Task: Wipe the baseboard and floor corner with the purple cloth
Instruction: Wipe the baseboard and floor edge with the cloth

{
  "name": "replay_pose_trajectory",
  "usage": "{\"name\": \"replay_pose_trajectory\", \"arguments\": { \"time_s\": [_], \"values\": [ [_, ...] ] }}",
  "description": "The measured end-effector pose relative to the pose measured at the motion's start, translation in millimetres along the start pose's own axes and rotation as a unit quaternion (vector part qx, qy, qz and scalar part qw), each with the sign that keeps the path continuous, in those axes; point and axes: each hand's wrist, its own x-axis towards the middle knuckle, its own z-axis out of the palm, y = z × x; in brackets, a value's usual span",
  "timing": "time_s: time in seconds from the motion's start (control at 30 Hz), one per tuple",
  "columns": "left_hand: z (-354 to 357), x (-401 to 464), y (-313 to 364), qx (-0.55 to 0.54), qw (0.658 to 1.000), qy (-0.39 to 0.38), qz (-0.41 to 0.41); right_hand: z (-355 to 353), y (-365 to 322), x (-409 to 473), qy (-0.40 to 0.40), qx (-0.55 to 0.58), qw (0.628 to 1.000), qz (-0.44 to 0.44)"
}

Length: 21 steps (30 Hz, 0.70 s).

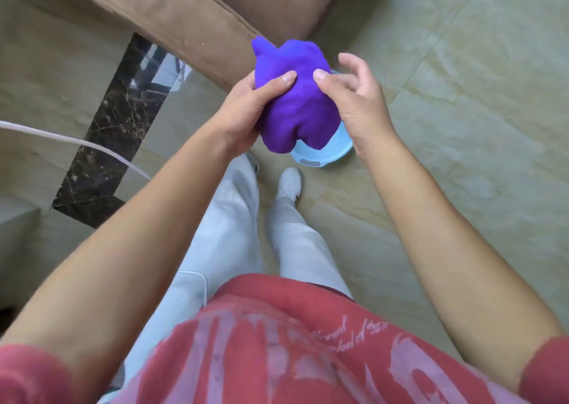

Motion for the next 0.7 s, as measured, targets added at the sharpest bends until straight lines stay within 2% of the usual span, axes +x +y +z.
{"name": "replay_pose_trajectory", "arguments": {
  "time_s": [0.1, 0.17, 0.23, 0.33, 0.5, 0.63, 0.7],
  "values": [
    [-30, -18, -6, -0.068, 0.994, 0.062, 0.065, 31, -11, -20, 0.063, -0.098, 0.989, -0.086],
    [-53, -31, -2, -0.121, 0.981, 0.115, 0.102, 62, -20, -34, 0.069, -0.129, 0.979, -0.139],
    [-73, -40, 9, -0.156, 0.967, 0.154, 0.125, 97, -29, -39, 0.035, -0.148, 0.978, -0.141],
    [-117, -53, 37, -0.175, 0.948, 0.227, 0.14, 173, -46, -31, -0.019, -0.183, 0.979, -0.093],
    [-208, -58, 83, -0.206, 0.895, 0.367, 0.145, 312, -72, -7, -0.117, -0.172, 0.978, -0.035],
    [-285, -70, 121, -0.242, 0.887, 0.381, 0.099, 406, -97, -1, -0.168, -0.166, 0.97, -0.05],
    [-337, -77, 141, -0.243, 0.892, 0.371, 0.089, 447, -105, 9, -0.204, -0.179, 0.958, -0.088]
  ]
}}
